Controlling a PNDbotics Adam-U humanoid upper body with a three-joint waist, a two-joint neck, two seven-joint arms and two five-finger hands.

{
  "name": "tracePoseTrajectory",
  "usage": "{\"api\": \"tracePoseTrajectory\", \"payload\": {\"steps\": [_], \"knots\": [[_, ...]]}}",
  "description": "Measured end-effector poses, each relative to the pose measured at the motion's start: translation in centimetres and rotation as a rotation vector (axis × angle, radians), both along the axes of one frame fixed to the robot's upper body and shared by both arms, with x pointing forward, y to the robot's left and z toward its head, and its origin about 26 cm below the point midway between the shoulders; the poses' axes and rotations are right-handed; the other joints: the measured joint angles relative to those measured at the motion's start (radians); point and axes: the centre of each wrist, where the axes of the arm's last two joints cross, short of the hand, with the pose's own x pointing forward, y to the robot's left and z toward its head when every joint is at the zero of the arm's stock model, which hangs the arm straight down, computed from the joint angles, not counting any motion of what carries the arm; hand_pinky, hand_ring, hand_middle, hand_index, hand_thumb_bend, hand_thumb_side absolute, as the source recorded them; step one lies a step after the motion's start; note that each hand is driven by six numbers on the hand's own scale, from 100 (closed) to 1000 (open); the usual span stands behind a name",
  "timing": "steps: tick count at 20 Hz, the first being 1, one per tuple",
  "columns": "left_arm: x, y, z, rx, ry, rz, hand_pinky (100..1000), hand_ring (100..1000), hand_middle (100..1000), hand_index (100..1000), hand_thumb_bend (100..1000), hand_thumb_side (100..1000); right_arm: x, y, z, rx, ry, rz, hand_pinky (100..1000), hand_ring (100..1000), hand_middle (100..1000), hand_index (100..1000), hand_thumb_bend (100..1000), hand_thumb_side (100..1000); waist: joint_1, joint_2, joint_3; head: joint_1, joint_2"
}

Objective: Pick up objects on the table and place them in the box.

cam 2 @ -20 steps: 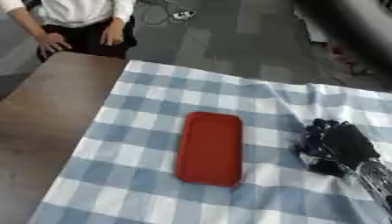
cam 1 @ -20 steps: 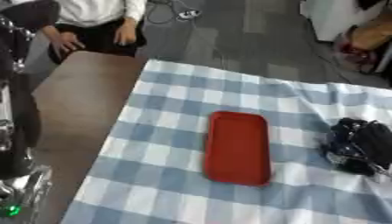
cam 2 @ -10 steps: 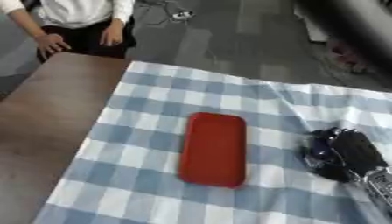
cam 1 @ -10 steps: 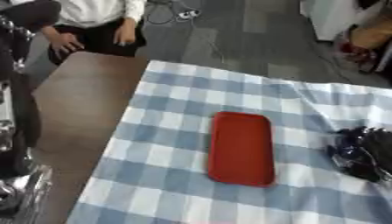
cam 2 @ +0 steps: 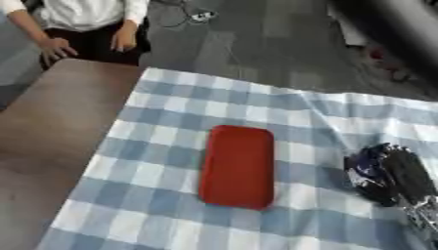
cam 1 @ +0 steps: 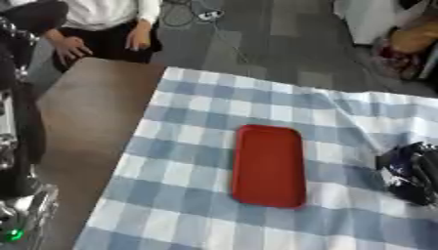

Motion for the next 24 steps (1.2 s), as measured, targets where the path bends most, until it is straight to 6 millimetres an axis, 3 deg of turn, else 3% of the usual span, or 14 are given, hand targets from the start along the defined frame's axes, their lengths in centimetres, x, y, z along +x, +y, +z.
{"api": "tracePoseTrajectory", "payload": {"steps": [8, 14, 24], "knots": [[0.0, 0.0, 0.0, 0.0, 0.0, 0.0, 782, 695, 875, 903, 210, 800, 0.1, 0.6, 1.0, 0.069, -0.077, 0.041, 100, 100, 100, 182, 133, 935, 0.0, 0.0, -0.001, 0.007, 0.0], [0.0, 0.0, -0.1, 0.001, 0.003, 0.002, 782, 695, 875, 902, 208, 801, 0.1, 1.6, 4.0, 0.067, -0.122, 0.102, 100, 100, 100, 182, 124, 934, -0.001, -0.003, -0.009, 0.008, 0.009], [0.0, 0.4, -0.5, 0.01, 0.017, 0.012, 782, 695, 874, 900, 210, 799, 0.0, 4.4, 8.9, 0.006, -0.053, 0.21, 100, 100, 100, 184, 117, 922, -0.007, -0.017, -0.019, 0.008, 0.03]]}}
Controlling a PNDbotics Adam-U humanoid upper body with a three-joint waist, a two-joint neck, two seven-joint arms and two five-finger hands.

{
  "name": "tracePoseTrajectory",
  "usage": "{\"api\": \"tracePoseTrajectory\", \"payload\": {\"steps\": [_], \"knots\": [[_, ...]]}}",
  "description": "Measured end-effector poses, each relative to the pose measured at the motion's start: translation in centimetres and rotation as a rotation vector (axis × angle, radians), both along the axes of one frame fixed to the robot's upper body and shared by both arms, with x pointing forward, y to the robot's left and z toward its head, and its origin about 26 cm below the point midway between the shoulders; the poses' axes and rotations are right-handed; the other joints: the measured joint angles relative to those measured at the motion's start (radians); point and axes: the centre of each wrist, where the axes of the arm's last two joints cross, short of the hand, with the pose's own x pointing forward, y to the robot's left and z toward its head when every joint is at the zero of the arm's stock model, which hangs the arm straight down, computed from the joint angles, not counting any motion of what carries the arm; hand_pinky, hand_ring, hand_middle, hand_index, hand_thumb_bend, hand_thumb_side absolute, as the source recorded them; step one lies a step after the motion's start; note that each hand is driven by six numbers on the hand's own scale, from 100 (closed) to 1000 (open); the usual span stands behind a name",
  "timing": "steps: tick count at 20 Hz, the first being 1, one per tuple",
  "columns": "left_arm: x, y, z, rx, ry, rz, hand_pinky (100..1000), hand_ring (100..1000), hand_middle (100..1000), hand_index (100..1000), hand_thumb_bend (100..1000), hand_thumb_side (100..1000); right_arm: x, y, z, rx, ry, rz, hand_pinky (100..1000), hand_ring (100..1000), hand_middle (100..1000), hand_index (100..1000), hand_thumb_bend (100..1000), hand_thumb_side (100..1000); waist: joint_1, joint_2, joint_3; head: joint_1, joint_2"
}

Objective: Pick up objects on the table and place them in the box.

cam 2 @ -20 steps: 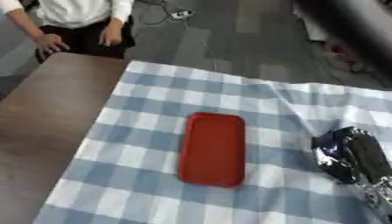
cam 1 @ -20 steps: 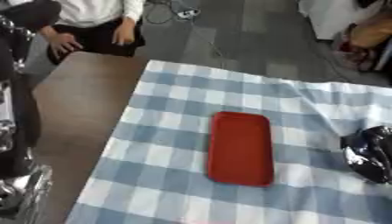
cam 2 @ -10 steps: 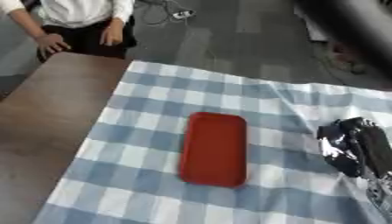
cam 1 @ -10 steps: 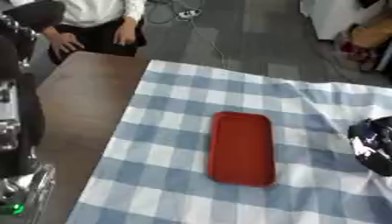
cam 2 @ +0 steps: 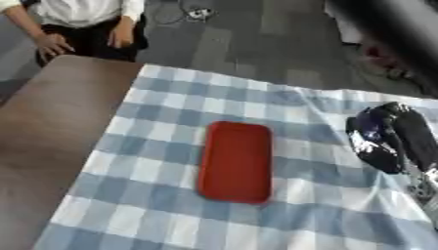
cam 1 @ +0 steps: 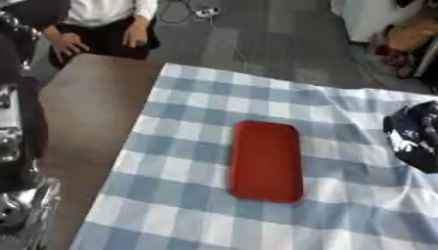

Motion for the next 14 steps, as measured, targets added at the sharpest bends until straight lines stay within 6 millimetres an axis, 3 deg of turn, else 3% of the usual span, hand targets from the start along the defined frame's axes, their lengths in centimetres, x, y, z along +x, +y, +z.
{"api": "tracePoseTrajectory", "payload": {"steps": [7, 14], "knots": [[0.0, -0.1, -0.1, 0.005, 0.003, -0.004, 782, 695, 873, 900, 211, 797, 0.5, 2.3, 2.2, -0.049, 0.01, 0.082, 100, 100, 100, 186, 121, 923, -0.003, -0.006, 0.003, 0.0, 0.006], [0.0, -0.2, 0.0, 0.006, 0.004, -0.004, 782, 694, 872, 899, 219, 791, 1.6, 4.4, 3.0, -0.078, 0.024, 0.16, 100, 100, 100, 185, 128, 923, -0.005, -0.006, 0.015, 0.0, 0.013]]}}
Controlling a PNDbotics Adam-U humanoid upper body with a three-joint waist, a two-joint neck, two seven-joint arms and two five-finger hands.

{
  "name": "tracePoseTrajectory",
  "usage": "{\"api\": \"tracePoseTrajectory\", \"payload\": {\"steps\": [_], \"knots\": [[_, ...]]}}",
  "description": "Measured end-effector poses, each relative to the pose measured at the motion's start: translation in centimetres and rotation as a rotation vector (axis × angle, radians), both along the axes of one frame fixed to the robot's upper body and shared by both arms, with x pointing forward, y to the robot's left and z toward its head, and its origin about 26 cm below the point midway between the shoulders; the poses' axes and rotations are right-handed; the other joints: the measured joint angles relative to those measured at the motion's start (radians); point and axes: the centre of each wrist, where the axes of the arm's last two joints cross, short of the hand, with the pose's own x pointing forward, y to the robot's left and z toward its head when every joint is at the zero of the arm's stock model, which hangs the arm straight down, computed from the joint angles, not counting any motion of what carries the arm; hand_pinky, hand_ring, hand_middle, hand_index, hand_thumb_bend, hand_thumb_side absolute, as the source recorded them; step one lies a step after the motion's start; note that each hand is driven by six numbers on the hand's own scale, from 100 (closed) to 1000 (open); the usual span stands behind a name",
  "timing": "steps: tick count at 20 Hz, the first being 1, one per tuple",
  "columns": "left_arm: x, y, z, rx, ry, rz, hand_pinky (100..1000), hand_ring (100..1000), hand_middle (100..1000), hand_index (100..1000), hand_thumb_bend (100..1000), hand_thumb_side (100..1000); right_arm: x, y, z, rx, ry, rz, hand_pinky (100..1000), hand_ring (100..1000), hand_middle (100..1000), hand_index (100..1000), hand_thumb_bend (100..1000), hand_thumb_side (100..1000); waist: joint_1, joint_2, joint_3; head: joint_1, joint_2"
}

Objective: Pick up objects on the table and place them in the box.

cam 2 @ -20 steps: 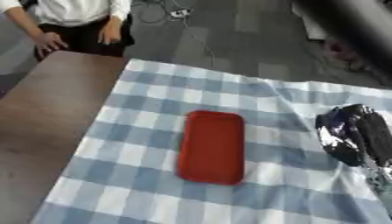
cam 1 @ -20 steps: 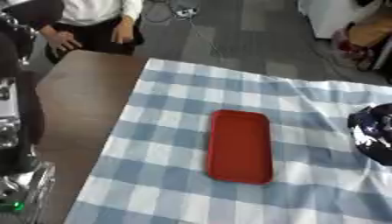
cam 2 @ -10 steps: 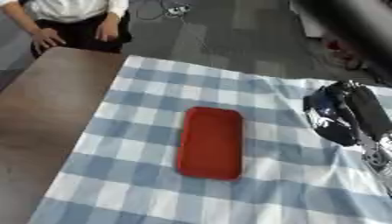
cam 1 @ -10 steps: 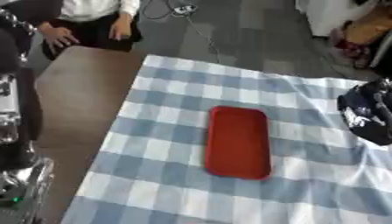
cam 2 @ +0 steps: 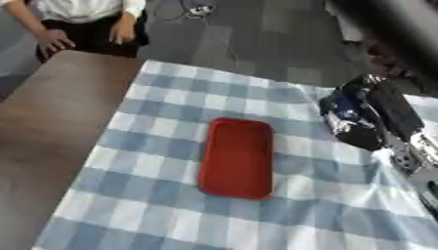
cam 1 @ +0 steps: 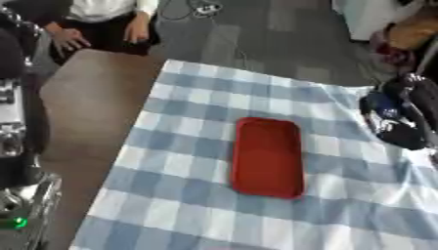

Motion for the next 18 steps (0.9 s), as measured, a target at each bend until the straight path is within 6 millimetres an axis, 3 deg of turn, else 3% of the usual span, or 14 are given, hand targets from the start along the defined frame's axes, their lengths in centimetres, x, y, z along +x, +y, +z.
{"api": "tracePoseTrajectory", "payload": {"steps": [11, 12, 13, 18], "knots": [[0.0, -0.1, 0.2, 0.003, -0.011, 0.0, 782, 693, 870, 897, 221, 788, 2.1, 2.5, -0.7, -0.01, 0.03, 0.06, 100, 100, 100, 186, 131, 923, -0.002, 0.0, 0.014, -0.001, 0.002], [0.0, -0.1, 0.2, 0.004, -0.011, 0.0, 782, 693, 870, 897, 221, 787, 2.3, 2.8, -0.7, -0.014, 0.032, 0.065, 100, 100, 100, 186, 221, 905, -0.002, 0.0, 0.015, -0.001, 0.004], [0.0, -0.2, 0.2, 0.005, -0.011, 0.0, 782, 693, 870, 897, 221, 788, 2.5, 3.1, -0.6, -0.02, 0.031, 0.071, 100, 100, 100, 186, 132, 922, -0.002, 0.0, 0.016, -0.002, 0.006], [0.0, -0.3, 0.2, 0.01, -0.013, -0.005, 782, 693, 869, 896, 221, 787, 3.3, 4.6, -1.0, -0.051, 0.044, 0.106, 100, 100, 100, 186, 134, 922, -0.002, 0.0, 0.017, -0.02, 0.006]]}}
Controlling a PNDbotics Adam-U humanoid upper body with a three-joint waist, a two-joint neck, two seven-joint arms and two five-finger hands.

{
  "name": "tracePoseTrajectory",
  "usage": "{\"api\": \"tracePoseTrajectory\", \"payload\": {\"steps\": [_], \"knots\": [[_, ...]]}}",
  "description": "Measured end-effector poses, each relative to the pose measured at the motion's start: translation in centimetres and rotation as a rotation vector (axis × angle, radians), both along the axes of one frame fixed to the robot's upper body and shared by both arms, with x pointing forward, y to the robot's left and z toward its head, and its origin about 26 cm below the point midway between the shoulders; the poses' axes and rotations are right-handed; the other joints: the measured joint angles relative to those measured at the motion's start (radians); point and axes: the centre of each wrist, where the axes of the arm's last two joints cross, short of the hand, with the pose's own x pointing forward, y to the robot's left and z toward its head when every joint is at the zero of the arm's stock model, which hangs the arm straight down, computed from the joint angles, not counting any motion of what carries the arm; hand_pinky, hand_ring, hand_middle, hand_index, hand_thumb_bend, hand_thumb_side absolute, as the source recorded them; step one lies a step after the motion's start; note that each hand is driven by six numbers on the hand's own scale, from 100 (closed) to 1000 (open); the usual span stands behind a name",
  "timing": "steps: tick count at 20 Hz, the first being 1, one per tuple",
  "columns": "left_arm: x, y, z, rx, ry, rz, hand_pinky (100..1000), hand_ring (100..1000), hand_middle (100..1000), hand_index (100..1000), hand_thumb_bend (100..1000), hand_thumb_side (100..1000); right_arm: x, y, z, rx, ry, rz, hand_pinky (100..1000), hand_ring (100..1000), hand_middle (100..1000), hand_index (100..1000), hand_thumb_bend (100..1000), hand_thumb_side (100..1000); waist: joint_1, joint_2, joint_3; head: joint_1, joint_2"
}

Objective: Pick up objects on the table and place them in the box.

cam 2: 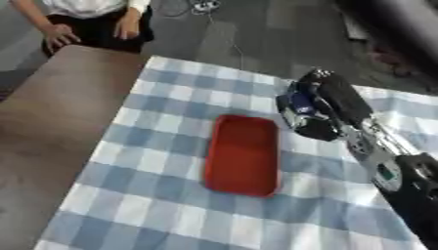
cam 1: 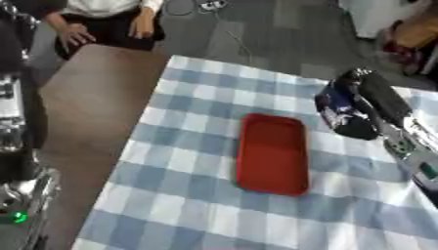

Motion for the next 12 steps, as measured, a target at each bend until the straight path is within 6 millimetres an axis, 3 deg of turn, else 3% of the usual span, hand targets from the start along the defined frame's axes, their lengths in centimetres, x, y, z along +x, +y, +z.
{"api": "tracePoseTrajectory", "payload": {"steps": [4, 12], "knots": [[0.0, 0.0, 0.0, 0.001, -0.001, -0.001, 782, 692, 868, 895, 222, 786, 0.5, 1.2, -0.8, -0.015, 0.022, 0.032, 100, 100, 100, 186, 136, 920, 0.0, 0.0, 0.003, -0.009, -0.016], [0.0, 0.0, 0.0, 0.001, -0.002, -0.002, 782, 692, 868, 895, 220, 787, 1.4, 4.9, -1.4, -0.04, 0.026, 0.112, 100, 100, 100, 185, 138, 917, 0.0, 0.0, 0.006, -0.017, -0.015]]}}
